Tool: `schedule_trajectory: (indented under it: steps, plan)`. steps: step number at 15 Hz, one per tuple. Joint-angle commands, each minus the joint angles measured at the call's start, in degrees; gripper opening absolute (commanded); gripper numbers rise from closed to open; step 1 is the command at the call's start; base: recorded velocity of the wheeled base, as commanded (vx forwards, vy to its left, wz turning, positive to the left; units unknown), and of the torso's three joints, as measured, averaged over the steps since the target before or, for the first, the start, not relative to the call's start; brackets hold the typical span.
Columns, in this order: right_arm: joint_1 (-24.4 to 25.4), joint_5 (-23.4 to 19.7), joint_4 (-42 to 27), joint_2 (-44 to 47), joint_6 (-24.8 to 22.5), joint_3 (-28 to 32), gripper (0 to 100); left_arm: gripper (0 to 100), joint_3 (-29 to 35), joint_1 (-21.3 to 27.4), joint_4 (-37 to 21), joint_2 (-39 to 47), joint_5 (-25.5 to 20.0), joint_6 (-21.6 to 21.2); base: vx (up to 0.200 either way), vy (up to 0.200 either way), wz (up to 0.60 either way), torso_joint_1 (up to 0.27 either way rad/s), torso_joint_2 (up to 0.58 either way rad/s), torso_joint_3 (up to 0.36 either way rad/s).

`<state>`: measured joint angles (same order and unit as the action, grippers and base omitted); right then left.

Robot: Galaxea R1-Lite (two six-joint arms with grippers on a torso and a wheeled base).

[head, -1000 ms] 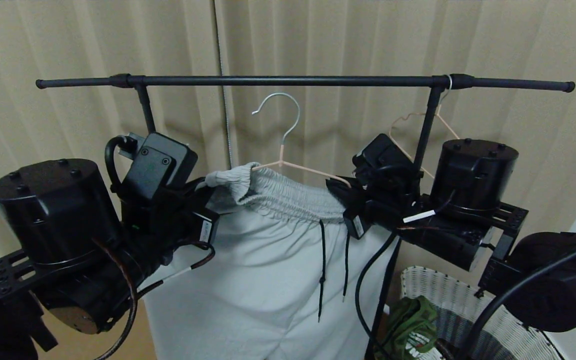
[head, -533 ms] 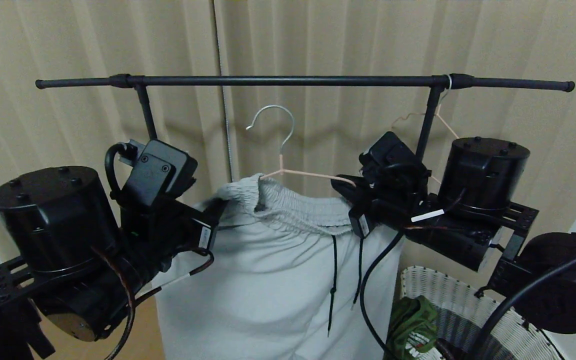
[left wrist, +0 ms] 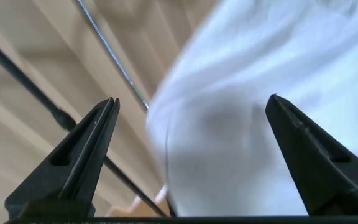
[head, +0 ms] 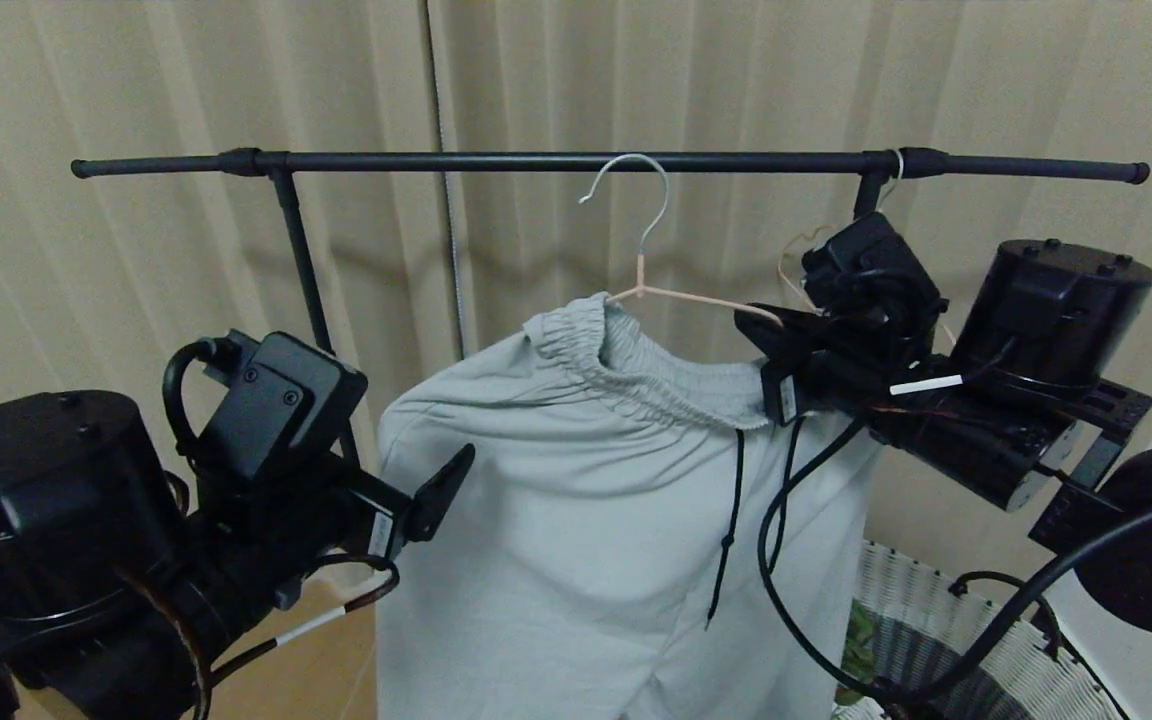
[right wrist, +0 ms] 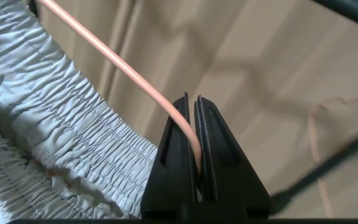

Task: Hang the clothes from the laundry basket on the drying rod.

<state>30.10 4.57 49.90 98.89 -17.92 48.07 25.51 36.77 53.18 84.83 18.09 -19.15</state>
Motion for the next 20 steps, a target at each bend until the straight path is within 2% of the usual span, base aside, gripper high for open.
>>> schedule_trajectory:
  steps: [1, 2, 5, 9, 11, 15, 19, 20]
  plan:
    - [-1.09, 0.0, 0.03, -2.03, 0.52, -0.52, 0, 100, -2.22, -0.29, 0.0, -1.78, 0.01, 0.87, 0.0, 0.0, 0.0, 0.0, 0.0, 0.0]
    - [-1.27, 0.0, 0.11, -2.74, 1.4, -0.69, 0, 100, -4.07, -0.29, 0.0, -2.31, -0.07, 3.51, 0.0, 0.0, 0.0, 0.0, 0.0, 0.0]
    - [-1.27, -0.18, 0.11, -3.79, 2.1, -0.78, 0, 100, -8.73, -1.52, 0.7, -2.57, -0.16, 6.23, 0.0, 0.0, 0.0, 0.0, 0.0, 0.0]
    - [-1.27, -0.62, 0.11, -6.25, 2.1, -0.87, 0, 100, -10.22, -6.27, 1.23, -2.39, -0.51, 6.23, 0.0, 0.0, 0.0, 0.0, 0.0, 0.0]
    - [-1.18, -0.88, 0.11, -7.4, 2.1, -0.96, 0, 100, -9.34, -9.61, 1.23, -1.95, -6.49, 5.88, 0.0, 0.0, 0.0, 0.0, 0.0, 0.0]
    - [-0.83, -0.97, 0.11, -8.19, 2.98, -0.87, 0, 100, -6.44, -12.77, 1.23, 0.42, -9.74, 4.3, 0.0, 0.0, 0.0, 0.0, 0.0, 0.0]
    - [-0.13, -0.97, 0.11, -9.15, 3.15, -0.96, 0, 100, -5.92, -12.95, 1.23, 1.3, -11.5, 4.12, 0.0, 0.0, 0.0, 0.0, 0.0, 0.0]
    - [-0.13, -0.97, 0.03, -9.15, 3.15, -1.05, 0, 0, -6.09, -12.86, 1.23, 1.3, -11.5, 4.12, 0.0, 0.0, 0.0, 0.0, 0.0, 0.0]
